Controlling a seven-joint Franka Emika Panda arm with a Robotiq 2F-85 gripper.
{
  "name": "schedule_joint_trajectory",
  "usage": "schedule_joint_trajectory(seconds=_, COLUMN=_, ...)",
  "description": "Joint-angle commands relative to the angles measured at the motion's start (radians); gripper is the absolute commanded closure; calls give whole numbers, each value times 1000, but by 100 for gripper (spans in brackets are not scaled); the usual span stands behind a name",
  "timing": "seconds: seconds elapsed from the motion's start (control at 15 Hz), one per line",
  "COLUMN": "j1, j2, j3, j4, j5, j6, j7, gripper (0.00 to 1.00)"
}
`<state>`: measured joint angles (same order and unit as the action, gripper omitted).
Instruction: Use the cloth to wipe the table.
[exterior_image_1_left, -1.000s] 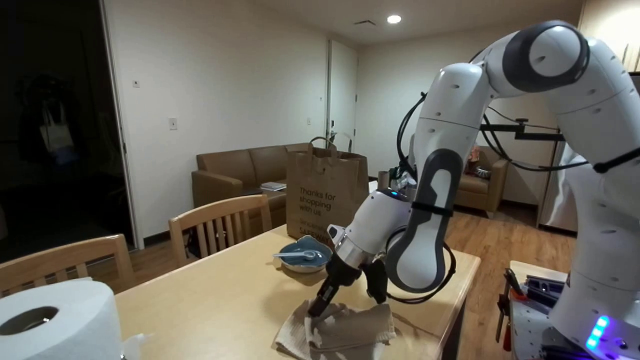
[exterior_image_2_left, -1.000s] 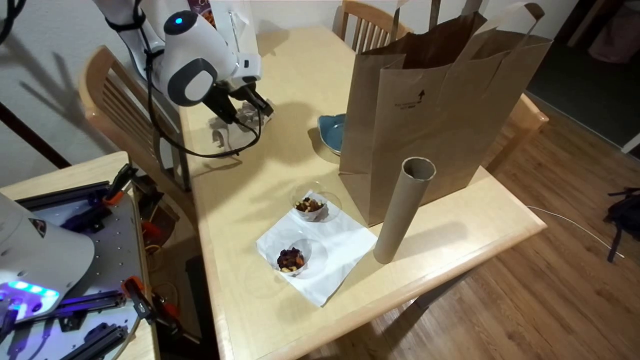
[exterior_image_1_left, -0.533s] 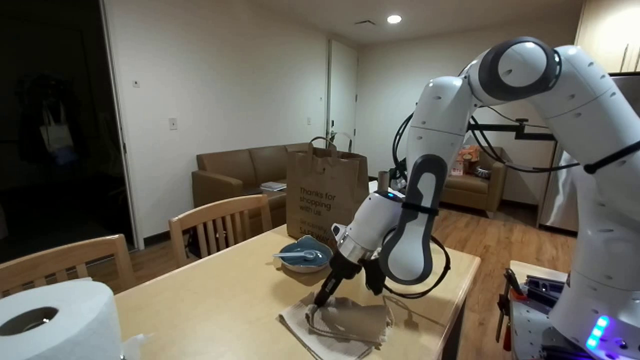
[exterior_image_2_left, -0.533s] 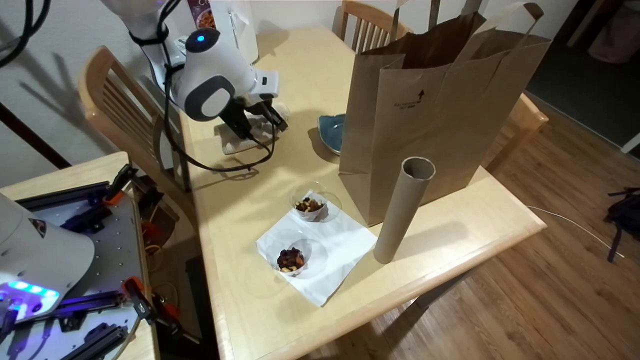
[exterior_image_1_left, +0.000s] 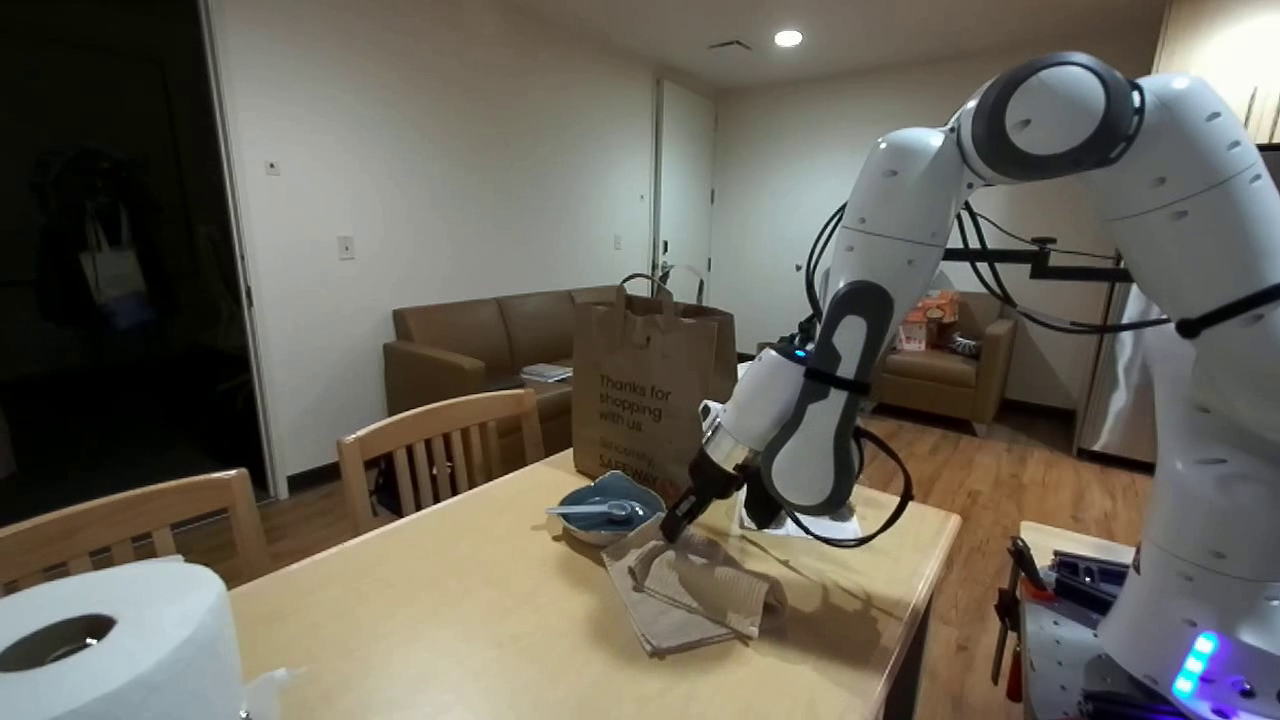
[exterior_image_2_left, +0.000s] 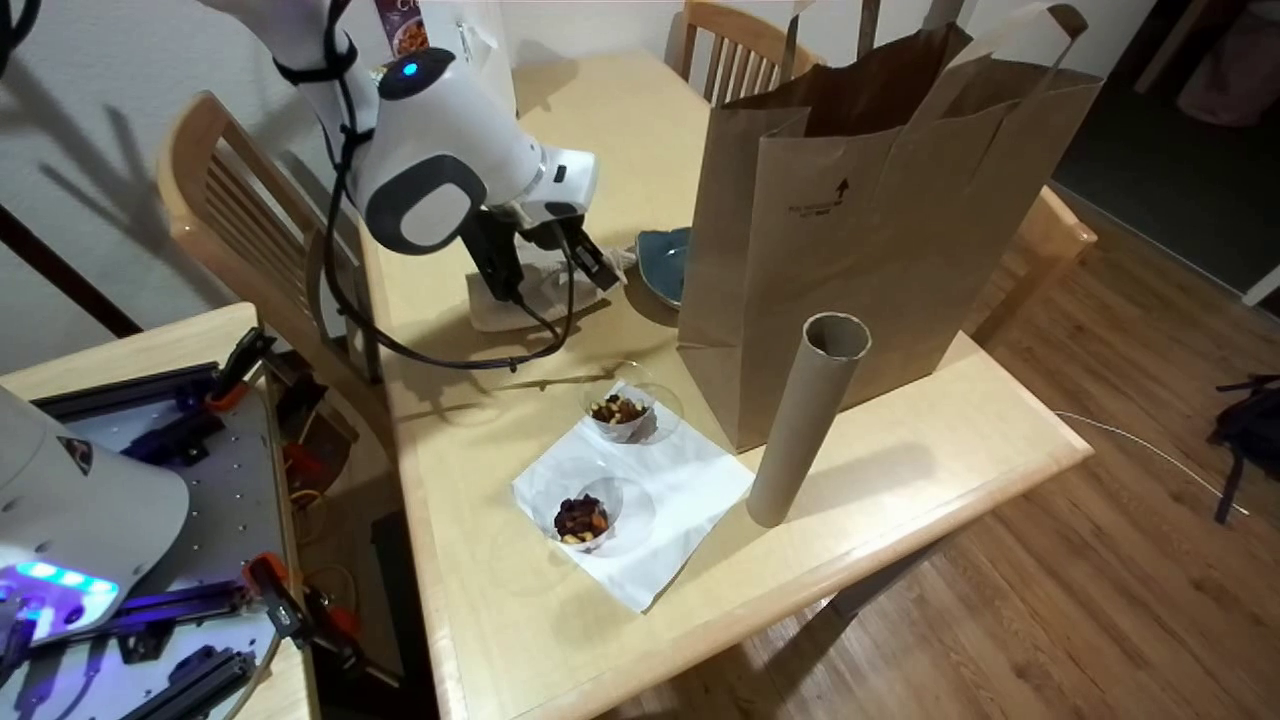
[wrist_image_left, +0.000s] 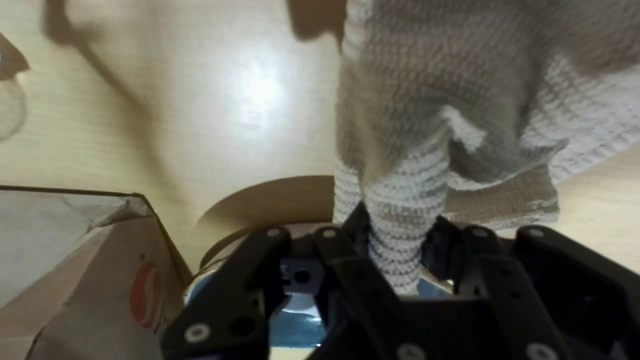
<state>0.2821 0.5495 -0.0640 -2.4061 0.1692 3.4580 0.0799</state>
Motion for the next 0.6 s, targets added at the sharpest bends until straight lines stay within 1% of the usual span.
schedule_joint_trajectory(seconds=0.0, j1=-27, j2=-20, j3=32, j4=-50, j5=12, j6=0, j7=15, gripper=95)
schedule_joint_trajectory(seconds=0.07, j1=-35, j2=-17, j3=43, j4=-52, j5=7, j6=-2, j7=20, gripper=56)
schedule_joint_trajectory(seconds=0.13, j1=-40, j2=-15, j3=52, j4=-53, j5=4, j6=-2, j7=24, gripper=56)
schedule_joint_trajectory(seconds=0.27, j1=-46, j2=-11, j3=71, j4=-56, j5=-4, j6=-3, j7=23, gripper=44)
schedule_joint_trajectory(seconds=0.53, j1=-28, j2=-13, j3=94, j4=-47, j5=-4, j6=-3, j7=19, gripper=18)
